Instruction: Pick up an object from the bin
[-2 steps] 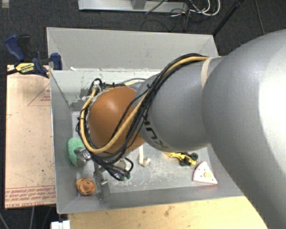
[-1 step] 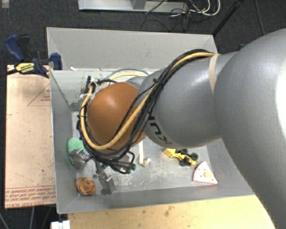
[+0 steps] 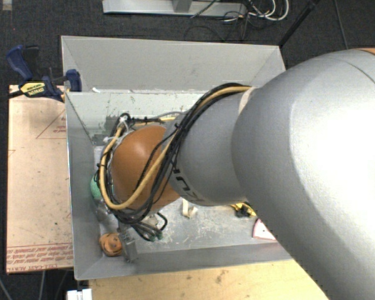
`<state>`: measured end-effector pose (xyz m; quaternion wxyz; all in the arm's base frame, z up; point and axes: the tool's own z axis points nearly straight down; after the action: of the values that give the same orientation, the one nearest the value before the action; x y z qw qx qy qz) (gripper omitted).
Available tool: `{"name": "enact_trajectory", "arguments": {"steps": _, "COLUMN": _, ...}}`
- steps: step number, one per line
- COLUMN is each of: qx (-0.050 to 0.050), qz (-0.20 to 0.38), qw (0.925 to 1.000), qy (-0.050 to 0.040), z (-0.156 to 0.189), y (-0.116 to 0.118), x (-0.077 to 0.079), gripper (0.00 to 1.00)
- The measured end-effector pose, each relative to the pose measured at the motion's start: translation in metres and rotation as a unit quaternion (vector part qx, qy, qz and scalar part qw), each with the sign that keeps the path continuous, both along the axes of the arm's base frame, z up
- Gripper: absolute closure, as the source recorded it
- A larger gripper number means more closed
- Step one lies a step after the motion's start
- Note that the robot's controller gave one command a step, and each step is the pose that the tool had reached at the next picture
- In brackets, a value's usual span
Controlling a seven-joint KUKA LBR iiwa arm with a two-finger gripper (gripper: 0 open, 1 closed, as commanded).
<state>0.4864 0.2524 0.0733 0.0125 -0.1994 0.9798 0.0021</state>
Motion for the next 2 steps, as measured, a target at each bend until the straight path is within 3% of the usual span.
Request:
{"name": "enact_trajectory", "arguments": {"steps": 1, "qx": -0.005, "qz": 0.232, "qw": 0.9728, "qy": 0.0037, "z": 0.0003, "y": 0.0014, "x": -0.0022, "gripper": 1.0}}
{"name": "enact_trajectory", "arguments": {"steps": 2, "qx": -0.005, "qz": 0.232, "qw": 0.9728, "qy": 0.0037, "z": 0.0002, "y": 0.0014, "x": -0.0022, "gripper": 1.0}}
